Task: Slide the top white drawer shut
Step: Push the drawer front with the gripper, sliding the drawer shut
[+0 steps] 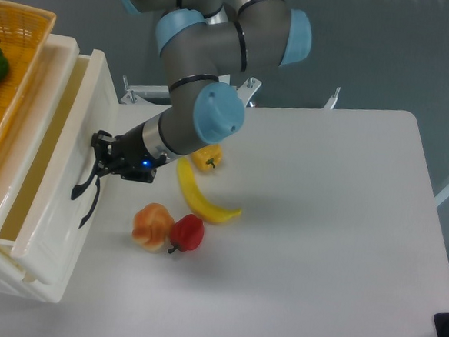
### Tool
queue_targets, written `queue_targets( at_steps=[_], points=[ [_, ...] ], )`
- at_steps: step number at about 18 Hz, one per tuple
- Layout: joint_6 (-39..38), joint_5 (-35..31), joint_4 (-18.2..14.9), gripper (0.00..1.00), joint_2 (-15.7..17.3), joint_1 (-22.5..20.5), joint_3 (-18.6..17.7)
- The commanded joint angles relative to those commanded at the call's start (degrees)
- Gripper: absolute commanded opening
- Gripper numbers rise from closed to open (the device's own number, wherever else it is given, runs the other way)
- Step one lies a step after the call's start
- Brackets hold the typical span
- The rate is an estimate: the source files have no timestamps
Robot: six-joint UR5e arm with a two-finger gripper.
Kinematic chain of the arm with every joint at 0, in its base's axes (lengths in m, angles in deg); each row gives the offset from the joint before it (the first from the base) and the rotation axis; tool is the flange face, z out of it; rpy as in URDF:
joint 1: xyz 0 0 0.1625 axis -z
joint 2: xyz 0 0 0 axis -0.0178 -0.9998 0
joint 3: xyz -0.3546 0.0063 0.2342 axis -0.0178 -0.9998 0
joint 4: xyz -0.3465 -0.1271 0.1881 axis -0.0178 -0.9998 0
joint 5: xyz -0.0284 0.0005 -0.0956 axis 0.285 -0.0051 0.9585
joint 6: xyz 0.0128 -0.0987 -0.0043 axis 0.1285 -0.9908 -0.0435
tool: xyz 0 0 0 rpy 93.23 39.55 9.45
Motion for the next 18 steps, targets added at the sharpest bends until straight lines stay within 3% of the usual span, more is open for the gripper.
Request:
queue_targets(
  at_steps=[14, 15, 18],
  points=[
    [-0.97, 0.09, 0.71, 0.00, -0.26, 2.20, 0.09],
    [-0.71, 0.17, 1.14, 0.03, -0.61, 2.20, 0.44],
    [-0.62, -0.17, 4.65, 0.30, -1.58, 1.41, 1.32]
  ],
)
